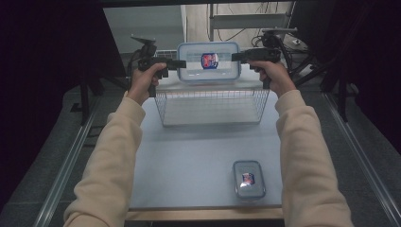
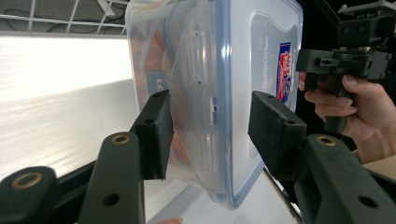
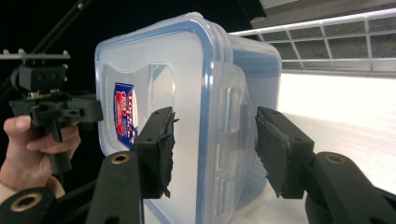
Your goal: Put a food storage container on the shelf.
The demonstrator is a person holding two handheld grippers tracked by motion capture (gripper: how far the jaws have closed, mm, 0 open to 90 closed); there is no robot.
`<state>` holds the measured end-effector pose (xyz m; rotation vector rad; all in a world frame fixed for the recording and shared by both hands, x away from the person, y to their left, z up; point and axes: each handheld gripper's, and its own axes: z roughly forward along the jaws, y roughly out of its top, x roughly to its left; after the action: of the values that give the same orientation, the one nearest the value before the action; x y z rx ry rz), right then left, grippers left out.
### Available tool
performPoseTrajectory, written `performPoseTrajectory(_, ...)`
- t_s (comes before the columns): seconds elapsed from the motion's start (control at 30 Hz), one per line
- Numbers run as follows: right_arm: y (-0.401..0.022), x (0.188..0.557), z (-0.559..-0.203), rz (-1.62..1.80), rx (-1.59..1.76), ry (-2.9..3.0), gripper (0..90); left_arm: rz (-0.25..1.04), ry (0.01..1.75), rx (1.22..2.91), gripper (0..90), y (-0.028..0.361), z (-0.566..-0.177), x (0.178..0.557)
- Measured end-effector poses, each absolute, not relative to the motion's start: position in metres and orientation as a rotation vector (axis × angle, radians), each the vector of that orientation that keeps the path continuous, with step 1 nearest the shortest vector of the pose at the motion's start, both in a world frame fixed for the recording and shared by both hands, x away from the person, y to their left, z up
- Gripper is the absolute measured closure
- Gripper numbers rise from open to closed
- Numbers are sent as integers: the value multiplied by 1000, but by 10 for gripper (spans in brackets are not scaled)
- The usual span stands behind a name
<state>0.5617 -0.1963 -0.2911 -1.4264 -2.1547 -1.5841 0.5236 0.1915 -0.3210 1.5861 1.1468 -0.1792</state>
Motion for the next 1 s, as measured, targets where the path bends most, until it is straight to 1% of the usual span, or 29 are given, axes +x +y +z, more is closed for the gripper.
performPoseTrajectory(0.17, -195, 569, -297, -1583, -1525, -2060, 467, -242, 1188, 1504, 482, 194, -329, 537)
performPoseTrajectory(0.23, -195, 571, -299, -1577, -1567, -2022, 455, -223, 1217, 1491, 464, 193, -331, 540)
performPoseTrajectory(0.3, -194, 572, -301, -1564, -1593, -2014, 440, -213, 1227, 1497, 478, 192, -331, 540)
performPoseTrajectory(0.33, -191, 573, -304, -1542, -1661, -2022, 406, -198, 1228, 1511, 464, 190, -331, 541)
performPoseTrajectory(0.43, -188, 573, -307, -1553, -1691, -2005, 394, -184, 1234, 1511, 469, 188, -331, 540)
performPoseTrajectory(0.53, -187, 573, -309, -1587, -1722, -1966, 388, -202, 1220, 1517, 460, 188, -332, 538)
performPoseTrajectory(0.6, -188, 570, -309, -1607, -1728, -1962, 368, -202, 1216, 1515, 461, 188, -333, 536)
performPoseTrajectory(0.73, -186, 558, -299, -1665, -1707, -2073, 325, -134, 1195, 1531, 448, 187, -327, 528)
performPoseTrajectory(0.77, -187, 552, -294, -1695, -1699, -2144, 324, -115, 1190, 1532, 436, 187, -325, 526)
performPoseTrajectory(0.8, -190, 543, -288, -1722, -1664, -2204, 324, -66, 1171, 1548, 427, 186, -319, 518)
performPoseTrajectory(0.83, -192, 539, -286, -1724, -1653, -2222, 325, -66, 1171, 1548, 415, 186, -319, 518)
performPoseTrajectory(0.9, -198, 529, -284, -1717, -1628, -2261, 327, 7, 1145, 1595, 395, 184, -313, 503)
performPoseTrajectory(1.0, -205, 516, -285, -1704, -1598, -2320, 337, 73, 1114, 1648, 365, 181, -311, 484)
